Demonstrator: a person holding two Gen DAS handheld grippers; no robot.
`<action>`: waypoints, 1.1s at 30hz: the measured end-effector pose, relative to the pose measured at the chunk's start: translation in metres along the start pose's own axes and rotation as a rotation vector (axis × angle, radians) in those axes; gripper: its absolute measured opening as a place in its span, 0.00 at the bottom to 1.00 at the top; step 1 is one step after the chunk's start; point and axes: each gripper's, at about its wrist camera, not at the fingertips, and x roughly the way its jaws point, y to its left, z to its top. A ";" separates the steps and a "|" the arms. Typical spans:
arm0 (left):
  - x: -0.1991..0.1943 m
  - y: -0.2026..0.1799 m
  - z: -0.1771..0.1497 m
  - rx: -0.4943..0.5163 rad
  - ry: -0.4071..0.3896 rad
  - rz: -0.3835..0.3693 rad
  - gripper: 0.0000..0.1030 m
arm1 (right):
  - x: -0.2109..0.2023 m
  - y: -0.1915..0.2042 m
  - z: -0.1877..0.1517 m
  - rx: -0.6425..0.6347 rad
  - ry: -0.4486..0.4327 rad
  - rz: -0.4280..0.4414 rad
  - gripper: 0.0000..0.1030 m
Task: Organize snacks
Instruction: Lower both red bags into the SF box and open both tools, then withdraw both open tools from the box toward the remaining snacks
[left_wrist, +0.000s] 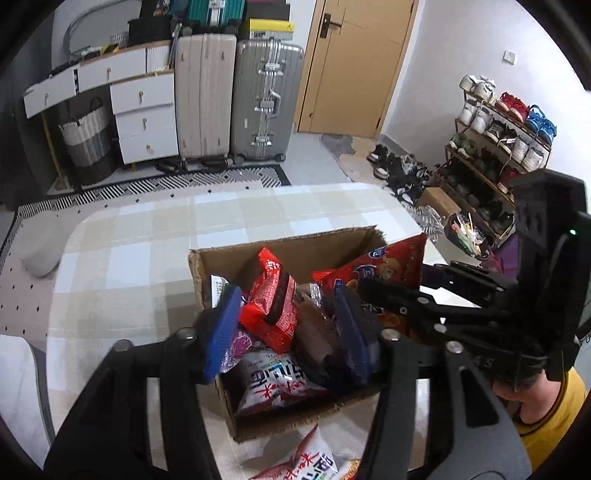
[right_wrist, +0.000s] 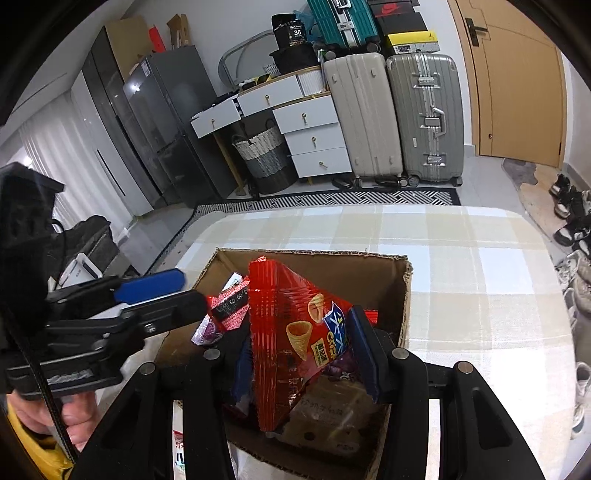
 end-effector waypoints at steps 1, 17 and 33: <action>-0.008 -0.001 -0.002 -0.001 -0.013 -0.001 0.55 | -0.003 0.001 0.000 0.000 -0.005 0.001 0.49; -0.169 -0.034 -0.055 0.010 -0.127 0.027 0.73 | -0.117 0.044 -0.028 0.013 -0.179 0.032 0.52; -0.314 -0.060 -0.167 -0.064 -0.233 0.023 0.96 | -0.259 0.126 -0.130 -0.110 -0.438 0.004 0.96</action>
